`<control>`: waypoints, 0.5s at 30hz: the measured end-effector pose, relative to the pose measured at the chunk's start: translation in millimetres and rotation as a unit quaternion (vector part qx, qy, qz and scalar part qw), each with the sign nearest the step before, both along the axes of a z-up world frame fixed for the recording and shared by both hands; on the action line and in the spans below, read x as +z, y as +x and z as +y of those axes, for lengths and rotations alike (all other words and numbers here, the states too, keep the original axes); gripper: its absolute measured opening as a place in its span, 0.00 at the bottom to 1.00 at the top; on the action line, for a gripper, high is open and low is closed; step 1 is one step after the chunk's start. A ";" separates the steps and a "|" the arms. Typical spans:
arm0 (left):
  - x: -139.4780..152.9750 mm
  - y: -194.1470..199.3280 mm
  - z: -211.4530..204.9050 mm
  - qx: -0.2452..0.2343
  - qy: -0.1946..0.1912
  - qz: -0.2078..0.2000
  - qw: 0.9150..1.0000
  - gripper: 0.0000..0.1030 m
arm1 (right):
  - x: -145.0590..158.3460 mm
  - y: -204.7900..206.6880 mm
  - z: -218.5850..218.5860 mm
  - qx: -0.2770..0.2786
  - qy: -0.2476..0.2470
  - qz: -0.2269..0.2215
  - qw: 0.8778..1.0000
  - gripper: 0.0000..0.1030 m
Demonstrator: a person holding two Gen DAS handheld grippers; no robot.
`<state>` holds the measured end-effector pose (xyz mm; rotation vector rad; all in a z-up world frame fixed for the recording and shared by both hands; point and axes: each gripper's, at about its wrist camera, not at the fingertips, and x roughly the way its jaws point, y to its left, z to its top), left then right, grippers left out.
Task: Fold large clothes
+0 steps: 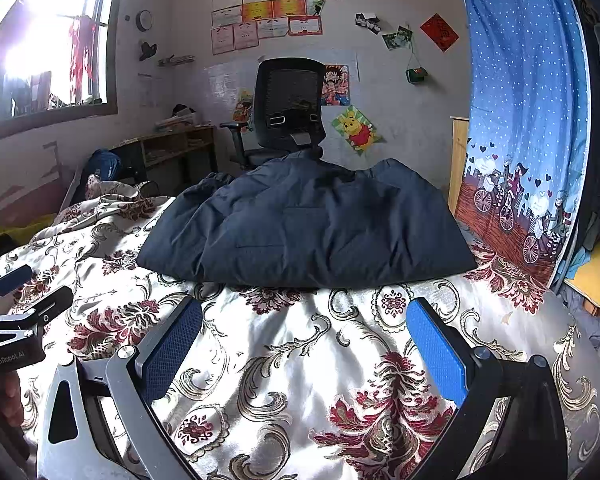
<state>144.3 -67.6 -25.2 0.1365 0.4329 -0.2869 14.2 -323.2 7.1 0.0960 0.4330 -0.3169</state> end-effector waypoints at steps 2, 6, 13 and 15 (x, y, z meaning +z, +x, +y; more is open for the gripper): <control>0.5 -0.2 -1.0 0.000 0.001 0.000 1.000 1.00 | -0.2 0.0 0.2 0.000 0.000 0.000 1.000 0.97; 0.1 -0.3 -0.5 0.000 0.001 0.000 1.000 1.00 | 0.1 0.1 -0.5 0.000 0.000 0.000 1.000 0.97; -0.2 -0.3 -0.5 0.000 0.002 0.000 1.000 1.00 | -1.0 0.5 1.0 0.000 0.001 0.001 1.000 0.97; -0.3 -0.3 -0.4 0.000 0.001 0.000 1.000 1.00 | -1.3 0.5 1.3 0.000 0.002 0.001 1.000 0.97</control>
